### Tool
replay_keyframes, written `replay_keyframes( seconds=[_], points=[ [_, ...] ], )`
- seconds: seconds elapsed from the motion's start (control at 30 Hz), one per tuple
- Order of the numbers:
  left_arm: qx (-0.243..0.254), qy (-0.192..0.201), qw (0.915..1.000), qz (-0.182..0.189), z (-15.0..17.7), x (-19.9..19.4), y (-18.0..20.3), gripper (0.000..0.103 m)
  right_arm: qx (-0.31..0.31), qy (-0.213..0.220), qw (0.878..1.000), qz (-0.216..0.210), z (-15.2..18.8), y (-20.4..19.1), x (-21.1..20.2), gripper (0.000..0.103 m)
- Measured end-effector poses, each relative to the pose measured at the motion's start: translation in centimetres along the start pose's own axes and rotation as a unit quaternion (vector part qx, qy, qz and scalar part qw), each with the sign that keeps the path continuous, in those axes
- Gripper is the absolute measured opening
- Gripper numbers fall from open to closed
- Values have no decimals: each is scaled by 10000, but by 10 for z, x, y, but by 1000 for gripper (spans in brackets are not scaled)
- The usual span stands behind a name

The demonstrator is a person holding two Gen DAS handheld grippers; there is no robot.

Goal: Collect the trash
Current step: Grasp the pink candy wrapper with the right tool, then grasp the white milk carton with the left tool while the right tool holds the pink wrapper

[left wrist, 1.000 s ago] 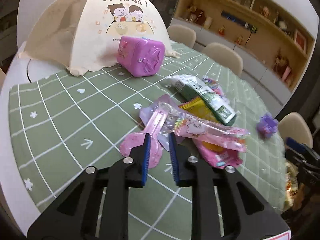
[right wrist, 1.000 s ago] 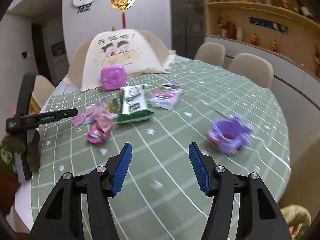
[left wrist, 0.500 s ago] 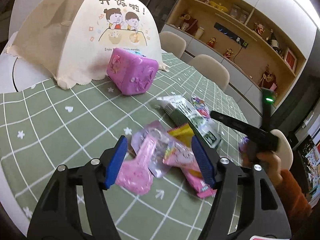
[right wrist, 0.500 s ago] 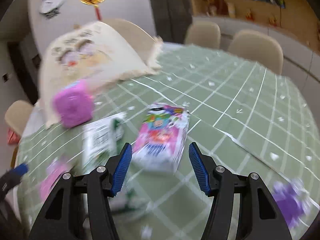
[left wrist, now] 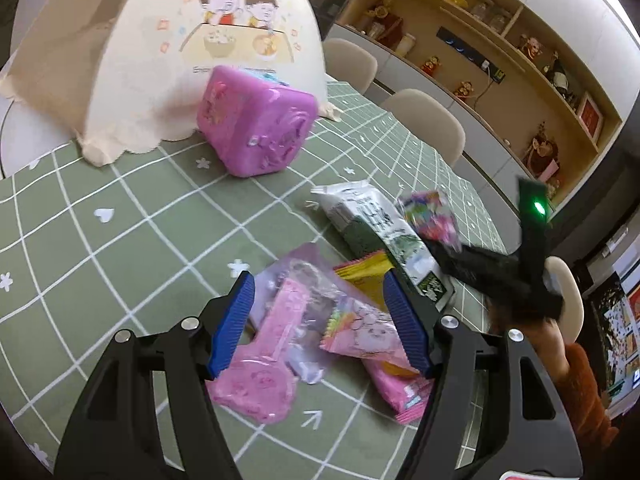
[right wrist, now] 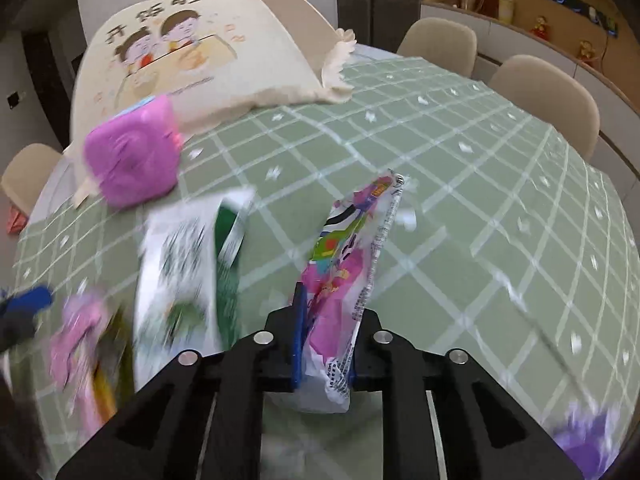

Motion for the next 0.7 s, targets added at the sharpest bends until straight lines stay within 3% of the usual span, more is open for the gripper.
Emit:
replay_keyframes(
  seconds=[0.23,0.43,0.7],
  points=[
    [50,-328,9994,57,-15,27,47,66,305,476,9983,-107,60,23,-57,13],
    [95,-671,9952,-707,-36,78,70,66,331,799,9963,-17,105,40,-92,13],
    [309,-949,9878,-1197,-25,117,98,66,462,786,9953,-314,150,59,-98,13]
  ],
)
Point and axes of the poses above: each gripper's, at about its wrist camera, not at the fingertips, and x roughly the way its jaws point, y to its right, z to its underside, the point moved 9 cm from there along x, roughly the way its jaws point, and after that the axes turned 12 degrees about -y, right-handed, at the moved point
